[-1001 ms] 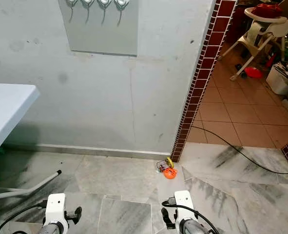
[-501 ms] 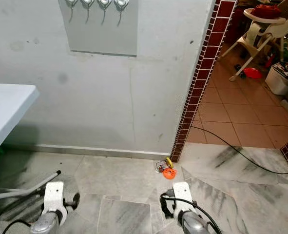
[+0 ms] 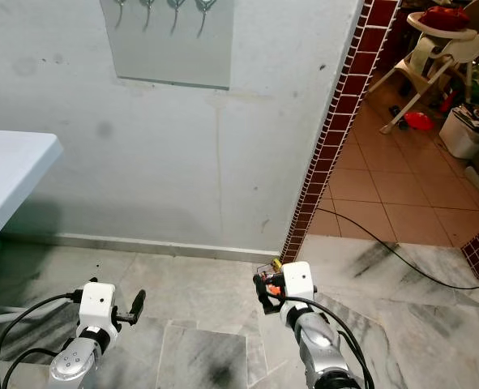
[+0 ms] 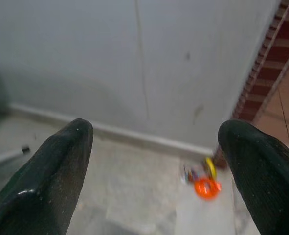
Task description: Hang keys on a hook
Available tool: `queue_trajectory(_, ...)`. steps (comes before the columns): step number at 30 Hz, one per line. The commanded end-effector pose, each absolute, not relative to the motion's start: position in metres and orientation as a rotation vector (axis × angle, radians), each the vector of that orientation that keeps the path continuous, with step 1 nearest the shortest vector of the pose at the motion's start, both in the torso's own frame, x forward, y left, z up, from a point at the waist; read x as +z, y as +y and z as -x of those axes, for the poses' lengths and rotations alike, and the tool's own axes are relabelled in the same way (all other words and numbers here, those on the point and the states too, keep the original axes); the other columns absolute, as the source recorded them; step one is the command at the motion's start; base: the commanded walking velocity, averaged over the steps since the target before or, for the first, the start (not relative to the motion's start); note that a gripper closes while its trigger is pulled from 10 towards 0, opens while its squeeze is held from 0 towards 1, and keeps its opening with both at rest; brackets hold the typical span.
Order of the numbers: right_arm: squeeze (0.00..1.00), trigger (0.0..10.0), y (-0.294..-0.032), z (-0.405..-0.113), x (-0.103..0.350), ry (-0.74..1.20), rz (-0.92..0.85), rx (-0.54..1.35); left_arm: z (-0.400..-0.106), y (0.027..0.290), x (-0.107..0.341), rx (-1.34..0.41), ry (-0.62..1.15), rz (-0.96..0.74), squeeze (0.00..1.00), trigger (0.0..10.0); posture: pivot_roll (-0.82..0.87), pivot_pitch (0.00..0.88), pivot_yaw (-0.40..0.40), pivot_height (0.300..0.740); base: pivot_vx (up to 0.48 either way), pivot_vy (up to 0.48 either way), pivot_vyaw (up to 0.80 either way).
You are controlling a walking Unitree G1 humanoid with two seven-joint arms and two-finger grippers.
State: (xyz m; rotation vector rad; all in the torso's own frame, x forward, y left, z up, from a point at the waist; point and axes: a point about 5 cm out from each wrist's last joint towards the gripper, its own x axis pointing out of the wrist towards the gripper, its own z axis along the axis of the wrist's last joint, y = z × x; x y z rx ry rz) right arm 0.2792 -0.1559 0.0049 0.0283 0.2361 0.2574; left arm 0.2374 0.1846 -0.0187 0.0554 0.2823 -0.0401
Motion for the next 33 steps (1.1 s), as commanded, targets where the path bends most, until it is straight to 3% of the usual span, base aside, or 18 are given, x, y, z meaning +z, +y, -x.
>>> queue_trajectory(1, 0.0, 10.0, -0.158, -0.279, 0.006, 0.221, -0.039, 0.247, -0.236, 0.187, -0.017, -0.023, 0.267, -0.056, 0.0, 10.0, -0.02, 0.047, -0.012, 0.74, 0.0, 0.0, 0.0)
queue_trajectory(6, 0.0, 10.0, -0.152, -0.284, 0.029, 0.066, -0.096, 0.282, -0.244, 0.187, 0.015, 0.052, 0.086, 0.022, 0.0, 10.0, -0.02, 0.035, 0.005, 0.74, 0.0, 0.0, 0.0)
queue_trajectory(19, 0.0, 10.0, -0.142, -0.313, 0.06, -0.004, -0.078, 0.314, -0.283, 0.194, 0.051, 0.05, 0.035, 0.089, 0.0, 10.0, 0.0, 0.0, -0.004, 0.74, 0.0, 0.0, 0.0)
queue_trajectory(23, 0.0, 10.0, -0.143, -0.314, 0.067, -0.043, -0.048, 0.321, -0.281, 0.196, 0.061, 0.053, -0.009, 0.021, 0.0, 10.0, 0.0, 0.0, -0.002, 0.74, 0.0, 0.0, 0.0)
queue_trajectory(33, 0.0, 10.0, -0.14, -0.302, 0.067, -0.054, -0.027, 0.337, -0.26, 0.194, 0.063, 0.037, -0.007, 0.037, 0.0, 10.0, -0.02, 0.0, 0.003, 0.74, 0.0, 0.0, 0.0)
